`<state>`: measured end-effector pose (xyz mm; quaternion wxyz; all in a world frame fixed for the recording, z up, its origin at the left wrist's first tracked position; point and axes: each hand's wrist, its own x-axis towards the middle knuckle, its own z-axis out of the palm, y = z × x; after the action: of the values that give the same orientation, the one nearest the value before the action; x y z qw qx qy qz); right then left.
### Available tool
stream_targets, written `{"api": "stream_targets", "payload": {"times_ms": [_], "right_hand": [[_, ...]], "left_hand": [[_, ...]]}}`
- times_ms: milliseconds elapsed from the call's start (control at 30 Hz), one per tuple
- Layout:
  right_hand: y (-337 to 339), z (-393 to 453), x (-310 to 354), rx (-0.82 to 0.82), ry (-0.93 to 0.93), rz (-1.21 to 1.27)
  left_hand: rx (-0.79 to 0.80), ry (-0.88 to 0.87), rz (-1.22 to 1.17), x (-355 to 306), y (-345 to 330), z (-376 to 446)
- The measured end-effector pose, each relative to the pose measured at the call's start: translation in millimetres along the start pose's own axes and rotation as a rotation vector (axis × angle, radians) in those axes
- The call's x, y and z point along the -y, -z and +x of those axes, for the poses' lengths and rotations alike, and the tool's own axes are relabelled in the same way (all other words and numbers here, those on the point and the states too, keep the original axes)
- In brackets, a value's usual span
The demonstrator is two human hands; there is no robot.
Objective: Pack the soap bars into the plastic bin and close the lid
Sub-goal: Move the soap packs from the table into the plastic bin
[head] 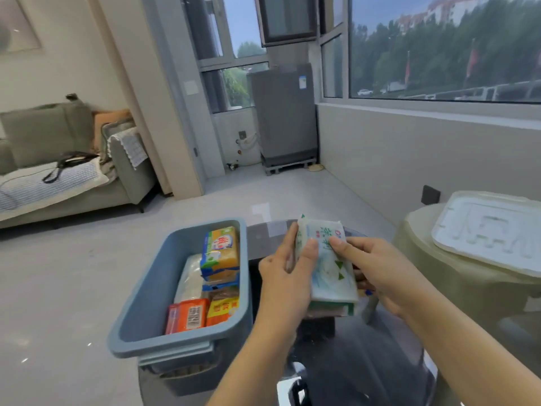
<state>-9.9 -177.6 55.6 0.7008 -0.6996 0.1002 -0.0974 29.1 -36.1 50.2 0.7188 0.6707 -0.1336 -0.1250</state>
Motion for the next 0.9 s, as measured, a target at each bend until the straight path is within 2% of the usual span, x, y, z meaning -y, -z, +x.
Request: {"api": "stream_targets", "payload": {"times_ms": [100, 267, 367, 500, 600, 700, 800, 900], "right_hand": [[-31.7, 10.9, 19.8, 0.1, 0.028, 0.042], [-85.7, 43.5, 41.8, 0.213, -0.008, 0.047], [-119.8, 66.5, 49.6, 0.27, -0.037, 0.088], [-159.9, 102.6, 55.6, 0.255, -0.055, 0.086], [-181.5, 129.9, 56.7, 0.216, -0.073, -0.012], [-202.4, 152.4, 45.8, 0.201, -0.11, -0.218], [-224.8, 163.5, 26.1, 0.197, -0.165, -0.474], [-240.2, 169.9, 16.7, 0.214, -0.243, -0.545]], "left_hand": [[0.001, -0.058, -0.043, -21.1, 32.0, 5.8], [-0.016, 0.005, -0.16, -38.9, 90.5, 13.3], [-0.16, -0.045, -0.24, -44.3, 126.4, 18.4], [-0.345, -0.071, -0.352, -44.1, 172.3, 26.4], [-0.47, -0.156, -0.234, -39.6, 203.4, 24.3], [-0.557, -0.232, -0.127, -26.0, 230.0, 27.1], [-0.505, -0.148, -0.234, -14.3, 246.7, 37.7], [-0.526, -0.112, -0.221, -6.6, 256.9, 46.5]]}}
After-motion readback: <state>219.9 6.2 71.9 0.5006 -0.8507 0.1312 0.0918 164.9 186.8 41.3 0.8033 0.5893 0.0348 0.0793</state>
